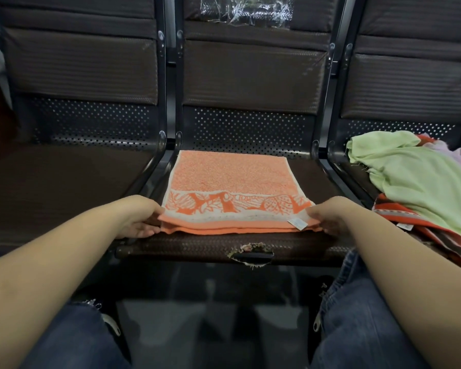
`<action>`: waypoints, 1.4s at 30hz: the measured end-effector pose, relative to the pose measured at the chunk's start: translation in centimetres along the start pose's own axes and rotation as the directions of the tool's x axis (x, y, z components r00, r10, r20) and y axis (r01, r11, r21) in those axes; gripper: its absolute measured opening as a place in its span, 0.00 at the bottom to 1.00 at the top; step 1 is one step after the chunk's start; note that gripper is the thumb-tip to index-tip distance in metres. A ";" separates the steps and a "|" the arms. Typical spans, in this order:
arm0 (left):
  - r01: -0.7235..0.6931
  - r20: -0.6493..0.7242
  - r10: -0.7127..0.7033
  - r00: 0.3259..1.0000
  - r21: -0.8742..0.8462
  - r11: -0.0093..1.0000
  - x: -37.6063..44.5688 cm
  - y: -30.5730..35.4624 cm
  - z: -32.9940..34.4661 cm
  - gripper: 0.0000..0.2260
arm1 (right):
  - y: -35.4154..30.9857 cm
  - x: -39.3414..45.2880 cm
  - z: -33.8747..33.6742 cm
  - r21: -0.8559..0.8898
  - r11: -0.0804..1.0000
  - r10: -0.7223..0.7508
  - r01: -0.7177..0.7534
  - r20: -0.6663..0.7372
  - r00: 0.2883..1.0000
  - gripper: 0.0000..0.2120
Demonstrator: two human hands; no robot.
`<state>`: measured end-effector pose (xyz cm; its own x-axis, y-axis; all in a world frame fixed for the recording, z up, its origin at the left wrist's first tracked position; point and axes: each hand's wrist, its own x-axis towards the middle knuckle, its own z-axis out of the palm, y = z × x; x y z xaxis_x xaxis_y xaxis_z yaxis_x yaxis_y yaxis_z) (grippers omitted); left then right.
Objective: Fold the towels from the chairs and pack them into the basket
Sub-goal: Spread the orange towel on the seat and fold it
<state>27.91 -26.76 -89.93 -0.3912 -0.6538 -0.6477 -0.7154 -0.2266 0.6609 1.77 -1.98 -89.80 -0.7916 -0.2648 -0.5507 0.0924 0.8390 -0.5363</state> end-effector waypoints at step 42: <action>-0.376 0.251 0.519 0.817 -0.451 0.809 -5.8 0.8 -8.6 0.32 | -1.9 -6.1 -7.9 0.609 0.710 -0.645 0.353 0.364 0.672 0.31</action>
<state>34.61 -29.37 -82.35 -0.8364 -0.4706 -0.2810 -0.1706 -0.2636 0.9494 1.63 1.75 -80.40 -0.3716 -0.8923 -0.2564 0.1544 0.2129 -0.9648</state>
